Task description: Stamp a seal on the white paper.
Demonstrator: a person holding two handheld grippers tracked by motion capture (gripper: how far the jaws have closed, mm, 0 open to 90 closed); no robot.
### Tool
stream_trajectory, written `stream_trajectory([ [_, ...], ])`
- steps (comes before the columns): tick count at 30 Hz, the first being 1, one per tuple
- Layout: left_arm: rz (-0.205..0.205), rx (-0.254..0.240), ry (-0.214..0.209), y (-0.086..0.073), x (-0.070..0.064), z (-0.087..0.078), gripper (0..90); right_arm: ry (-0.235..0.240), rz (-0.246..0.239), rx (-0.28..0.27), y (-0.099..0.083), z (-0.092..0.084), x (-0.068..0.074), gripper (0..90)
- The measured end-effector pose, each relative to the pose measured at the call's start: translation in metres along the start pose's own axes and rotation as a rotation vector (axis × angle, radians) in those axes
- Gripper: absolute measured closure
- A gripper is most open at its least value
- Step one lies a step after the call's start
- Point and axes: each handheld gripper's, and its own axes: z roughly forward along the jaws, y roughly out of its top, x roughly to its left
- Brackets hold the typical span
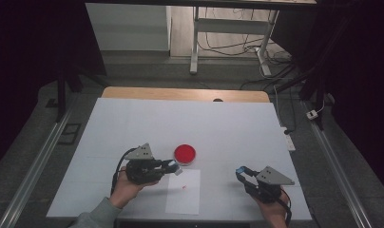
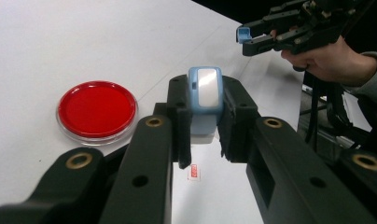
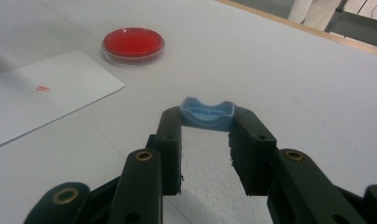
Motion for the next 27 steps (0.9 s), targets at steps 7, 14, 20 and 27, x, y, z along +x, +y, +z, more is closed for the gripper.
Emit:
stream_trajectory([
  [7,-0.010,-0.005,0.004,0.0006,0.0022,-0.0036,75.8,-0.001,0.000,0.002,-0.0001,0.0002,-0.0001,64.8],
  [14,-0.012,0.000,0.009,0.0007,0.0029,-0.0037,75.8,-0.001,-0.002,0.003,-0.0002,0.0004,-0.0002,64.8],
  [20,-0.011,0.002,0.012,0.0008,0.0026,-0.0032,75.8,-0.001,-0.003,0.003,0.0000,0.0007,0.0001,64.8],
  [27,-0.010,0.007,0.017,0.0009,0.0029,-0.0019,75.8,0.003,-0.003,-0.003,0.0018,0.0013,0.0009,64.8],
])
